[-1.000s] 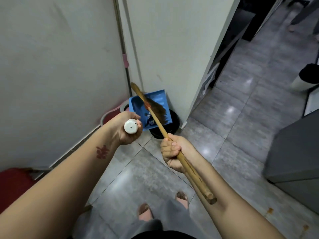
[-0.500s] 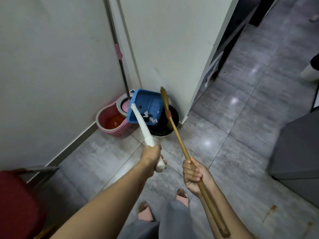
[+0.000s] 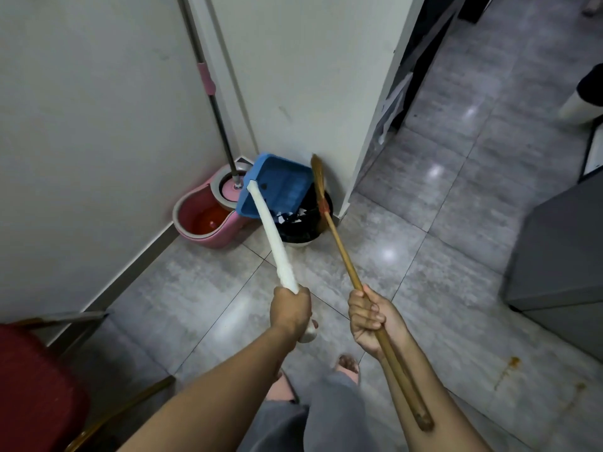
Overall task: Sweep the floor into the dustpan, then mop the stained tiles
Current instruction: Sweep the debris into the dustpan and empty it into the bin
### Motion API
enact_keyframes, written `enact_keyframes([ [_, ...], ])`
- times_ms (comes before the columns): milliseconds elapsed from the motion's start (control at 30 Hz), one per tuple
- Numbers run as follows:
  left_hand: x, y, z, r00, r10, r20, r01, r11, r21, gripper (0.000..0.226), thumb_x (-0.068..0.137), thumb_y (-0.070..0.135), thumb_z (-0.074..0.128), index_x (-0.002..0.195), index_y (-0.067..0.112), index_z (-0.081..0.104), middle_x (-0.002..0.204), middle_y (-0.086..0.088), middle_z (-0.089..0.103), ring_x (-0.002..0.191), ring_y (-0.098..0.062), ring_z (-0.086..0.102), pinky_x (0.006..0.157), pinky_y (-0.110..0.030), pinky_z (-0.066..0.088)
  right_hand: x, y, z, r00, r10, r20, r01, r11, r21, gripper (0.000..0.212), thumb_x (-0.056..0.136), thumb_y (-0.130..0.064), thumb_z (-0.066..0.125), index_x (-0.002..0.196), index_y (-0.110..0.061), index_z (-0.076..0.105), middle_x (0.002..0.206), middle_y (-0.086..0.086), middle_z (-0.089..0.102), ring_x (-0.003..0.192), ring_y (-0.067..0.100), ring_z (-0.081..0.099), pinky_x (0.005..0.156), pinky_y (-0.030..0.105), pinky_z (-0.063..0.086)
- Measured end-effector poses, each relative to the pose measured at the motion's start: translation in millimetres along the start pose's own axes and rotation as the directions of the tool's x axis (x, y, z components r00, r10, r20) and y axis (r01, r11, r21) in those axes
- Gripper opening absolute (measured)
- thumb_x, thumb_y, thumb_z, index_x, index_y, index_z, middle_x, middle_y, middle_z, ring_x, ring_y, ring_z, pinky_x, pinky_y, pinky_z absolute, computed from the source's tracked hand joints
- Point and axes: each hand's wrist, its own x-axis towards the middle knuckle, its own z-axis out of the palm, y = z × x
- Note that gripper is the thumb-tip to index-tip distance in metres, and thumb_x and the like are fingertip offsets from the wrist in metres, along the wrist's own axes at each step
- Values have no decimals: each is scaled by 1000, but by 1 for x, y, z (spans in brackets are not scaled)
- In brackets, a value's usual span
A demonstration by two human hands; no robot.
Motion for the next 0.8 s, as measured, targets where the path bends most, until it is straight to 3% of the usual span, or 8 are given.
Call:
enact_keyframes([
  [100, 1, -16, -5, 1000, 25, -9, -24, 991, 131, 26, 91, 22, 48, 109, 3, 42, 76, -10, 56, 45, -19, 53, 41, -24, 44, -1, -1, -5, 1000, -11, -2, 11, 1000, 3, 25, 99, -25, 39, 78, -12, 42, 48, -10, 22, 33, 0, 16, 23, 14, 27],
  [167, 4, -27, -10, 998, 58, -32, -48, 966, 256, 24, 94, 25, 47, 107, 6, 40, 77, -7, 58, 42, -17, 57, 33, -20, 39, -1, -4, -9, 1000, -10, 27, 11, 1000, -10, 21, 90, -13, 61, 77, -10, 46, 51, -11, 22, 33, 0, 17, 24, 14, 28],
  [233, 10, -35, -16, 993, 112, -39, -88, 919, 383, 24, 95, 27, 47, 106, 8, 39, 77, -5, 58, 48, -20, 62, 34, -20, 37, -1, -10, -14, 997, -4, 73, 5, 1000, -21, 35, 69, 1, 83, 74, -7, 49, 52, -12, 22, 33, -1, 18, 24, 14, 28],
  [300, 13, -40, -20, 988, 154, -28, -125, 884, 449, 22, 94, 27, 49, 102, 9, 39, 77, -4, 58, 50, -22, 64, 36, -21, 38, -4, -15, -17, 994, -1, 109, 4, 1000, -21, 42, 61, 3, 87, 75, -8, 49, 52, -12, 23, 33, -1, 19, 24, 14, 28],
  [433, 6, -53, -21, 979, 200, -37, -159, 866, 475, 20, 94, 29, 49, 94, 13, 37, 73, -4, 59, 39, -19, 61, 31, -21, 36, -17, -22, -23, 993, 13, 115, -12, 1000, -8, 36, 69, 3, 82, 75, -8, 48, 51, -12, 23, 32, 0, 19, 25, 12, 27],
  [500, 1, -60, -19, 976, 208, -56, -162, 879, 449, 20, 94, 30, 49, 93, 15, 36, 73, -5, 60, 39, -19, 62, 32, -21, 36, -22, -24, -25, 998, 12, 62, -11, 1000, -18, 22, 87, -10, 65, 76, -10, 46, 51, -13, 23, 32, 0, 19, 24, 13, 28],
  [600, -7, -64, -14, 973, 216, -83, -161, 890, 427, 19, 95, 30, 49, 94, 15, 37, 74, -6, 61, 42, -20, 62, 34, -22, 37, -27, -25, -29, 999, 19, 27, -19, 1000, -8, 26, 99, -26, 38, 77, -13, 42, 51, -14, 22, 32, 1, 18, 24, 13, 28],
  [800, -25, -65, -9, 975, 191, -112, -154, 949, 275, 17, 94, 26, 49, 101, 14, 39, 76, -11, 60, 40, -20, 58, 35, -22, 41, -32, -22, -34, 998, 63, 13, -62, 997, -45, 32, 103, -28, 33, 77, -12, 43, 42, -7, 33, 33, 0, 17, 25, 12, 25],
])
